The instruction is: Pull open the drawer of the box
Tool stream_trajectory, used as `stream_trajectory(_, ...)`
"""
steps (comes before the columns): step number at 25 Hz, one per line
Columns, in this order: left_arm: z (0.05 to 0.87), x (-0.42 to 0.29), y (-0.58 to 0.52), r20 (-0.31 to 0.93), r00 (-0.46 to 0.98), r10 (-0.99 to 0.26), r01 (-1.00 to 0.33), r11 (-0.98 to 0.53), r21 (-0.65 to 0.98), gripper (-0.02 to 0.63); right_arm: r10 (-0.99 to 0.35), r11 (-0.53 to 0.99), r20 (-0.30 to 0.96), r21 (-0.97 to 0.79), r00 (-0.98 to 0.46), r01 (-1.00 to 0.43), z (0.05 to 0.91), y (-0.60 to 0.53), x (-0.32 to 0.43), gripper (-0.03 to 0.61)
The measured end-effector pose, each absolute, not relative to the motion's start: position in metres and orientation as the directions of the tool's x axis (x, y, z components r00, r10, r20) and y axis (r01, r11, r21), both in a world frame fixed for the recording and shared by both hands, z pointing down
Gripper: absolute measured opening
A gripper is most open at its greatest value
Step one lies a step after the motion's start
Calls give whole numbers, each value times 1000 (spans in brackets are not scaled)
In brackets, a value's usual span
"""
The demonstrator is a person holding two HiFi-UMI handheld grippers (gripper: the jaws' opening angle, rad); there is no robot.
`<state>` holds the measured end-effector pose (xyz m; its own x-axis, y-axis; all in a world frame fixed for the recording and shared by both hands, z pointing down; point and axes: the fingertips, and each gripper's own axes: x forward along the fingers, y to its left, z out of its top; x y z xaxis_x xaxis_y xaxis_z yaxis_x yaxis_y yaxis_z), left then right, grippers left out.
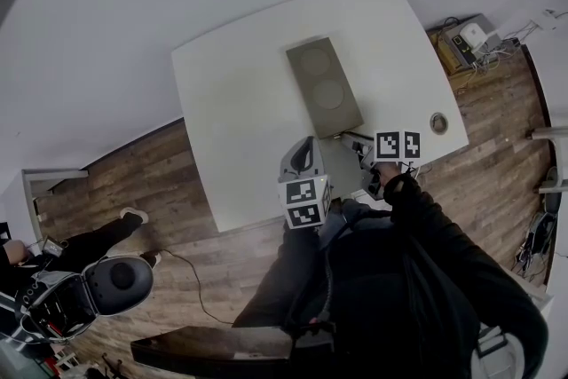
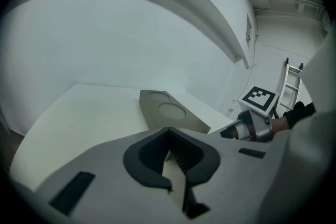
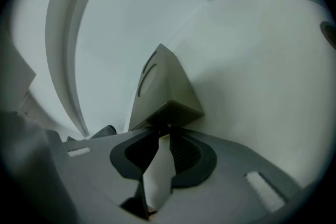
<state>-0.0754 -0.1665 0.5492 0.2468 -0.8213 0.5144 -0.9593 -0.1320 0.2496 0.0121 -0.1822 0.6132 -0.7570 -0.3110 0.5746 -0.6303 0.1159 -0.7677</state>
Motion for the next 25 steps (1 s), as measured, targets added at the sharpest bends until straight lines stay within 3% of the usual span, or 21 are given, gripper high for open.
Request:
stream_trajectory(13, 567, -57, -178, 546, 370, -751, -923, -233, 305, 1, -326, 70, 555, -794, -766, -604, 613, -182, 14, 57)
stream_trajectory(25, 569, -57, -179, 576, 373, -728, -923, -223, 315, 0, -318, 51, 545, -807, -776, -588, 614, -180, 14, 54)
